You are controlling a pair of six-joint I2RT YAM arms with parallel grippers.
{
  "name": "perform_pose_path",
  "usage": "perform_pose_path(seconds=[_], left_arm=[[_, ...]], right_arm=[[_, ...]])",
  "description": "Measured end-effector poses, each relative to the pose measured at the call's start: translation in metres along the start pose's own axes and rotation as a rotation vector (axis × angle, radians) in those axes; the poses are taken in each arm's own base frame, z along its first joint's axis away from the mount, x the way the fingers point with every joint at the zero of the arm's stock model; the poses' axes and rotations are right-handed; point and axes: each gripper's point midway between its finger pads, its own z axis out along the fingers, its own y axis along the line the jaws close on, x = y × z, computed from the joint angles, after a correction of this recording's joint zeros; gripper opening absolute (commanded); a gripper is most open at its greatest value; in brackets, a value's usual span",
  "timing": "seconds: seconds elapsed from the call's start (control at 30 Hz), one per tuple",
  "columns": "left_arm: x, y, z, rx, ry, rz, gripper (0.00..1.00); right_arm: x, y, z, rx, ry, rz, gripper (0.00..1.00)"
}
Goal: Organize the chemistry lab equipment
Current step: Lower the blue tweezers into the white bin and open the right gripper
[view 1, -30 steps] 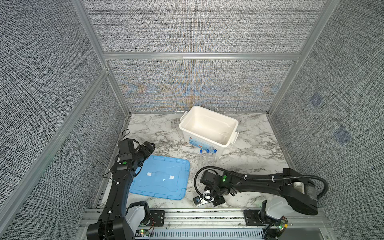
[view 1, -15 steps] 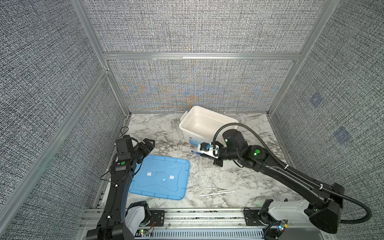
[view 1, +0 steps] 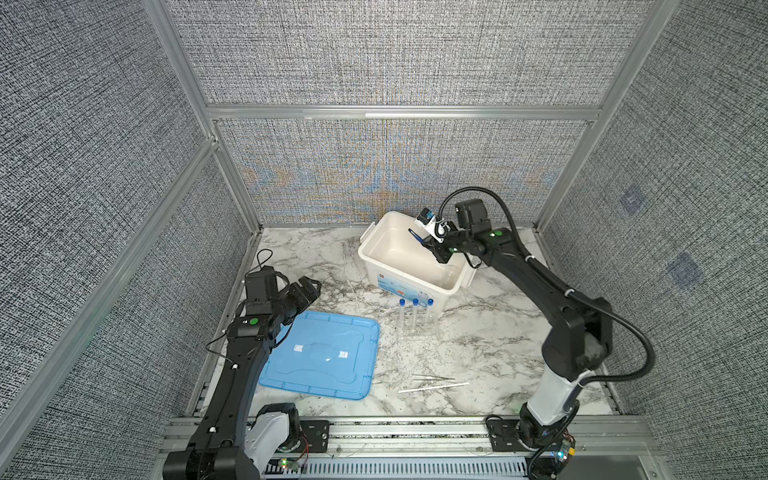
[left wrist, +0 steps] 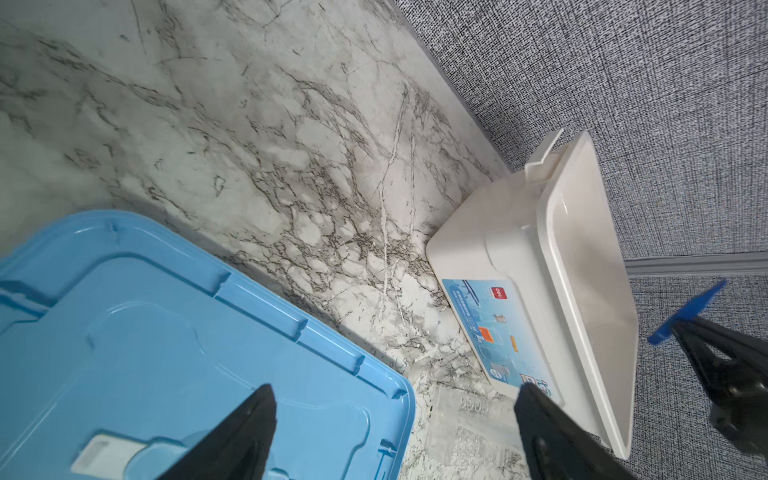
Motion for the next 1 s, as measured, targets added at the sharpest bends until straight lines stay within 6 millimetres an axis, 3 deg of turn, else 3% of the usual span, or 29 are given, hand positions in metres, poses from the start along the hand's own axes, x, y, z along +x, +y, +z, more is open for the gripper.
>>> perform_pose_path(seconds=[0.17,0.3,0.6,0.7,0.83,1.0], left_arm=[[0.005,0.006,0.001,-0.02,0.013,-0.001,0.91],[0.006,0.009,0.003,-0.034,0.02,-0.006,0.91],[0.011,0.017,0.006,-0.065,0.039,-0.019,0.91],[0.012,0.019,0.008,-0.073,0.049,-0.027,0.91],[0.014,0.021,0.009,-0.081,0.058,-0.031,0.91],[0.013,0.02,0.008,-0.079,0.059,-0.03,0.91]], right_arm=[[0.041,-0.014,0.048,0.006,0.17,-0.007,0.0],[0.072,-0.024,0.074,0.028,0.297,-0.042,0.0],[0.111,-0.044,0.102,0.07,0.47,-0.117,0.0],[0.124,-0.047,0.11,0.071,0.512,-0.13,0.05],[0.129,-0.047,0.113,0.07,0.528,-0.136,0.13],[0.112,-0.053,0.101,0.09,0.496,-0.143,0.3]])
